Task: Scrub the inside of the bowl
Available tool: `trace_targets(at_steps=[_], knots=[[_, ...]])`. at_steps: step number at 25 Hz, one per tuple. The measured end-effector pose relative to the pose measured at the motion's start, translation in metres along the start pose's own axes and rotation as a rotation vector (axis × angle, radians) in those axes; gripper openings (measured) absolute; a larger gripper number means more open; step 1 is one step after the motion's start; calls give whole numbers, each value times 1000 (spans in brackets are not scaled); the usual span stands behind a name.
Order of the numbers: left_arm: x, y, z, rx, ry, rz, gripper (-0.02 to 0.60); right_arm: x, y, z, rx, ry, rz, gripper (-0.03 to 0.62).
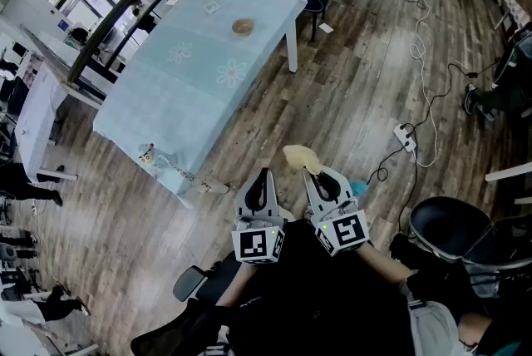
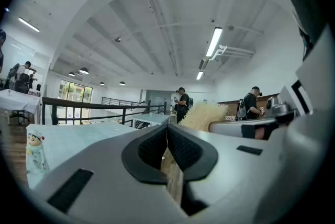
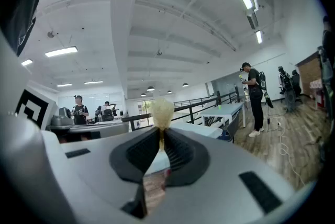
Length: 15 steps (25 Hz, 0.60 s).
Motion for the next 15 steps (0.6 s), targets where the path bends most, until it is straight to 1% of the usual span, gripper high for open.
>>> trace_targets(at_steps=[2,5,10,15], knots=[[4,-3,0,-18,-11,-12,15,-1,-1,0,-9,-5,2,37],[7,-8,-1,-36,-8,-18,15,2,-4,-2,-11,-6,-2,37],[7,-9,-1,-41,-6,-4,15,6,-6,0,-13,2,-12,37],[7,-10,0,-51,-18,-12,15,4,-5,-1,-27,-3,-20,36]])
Point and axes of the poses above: the fingertips, and each gripper's own axes: y forward along the fingers, z to its right, x out of its underside, the point moved 7 cm from there along -y, backward along the fingers, and after that the axes turned 3 degrees about -y, right-handed, at the moved point
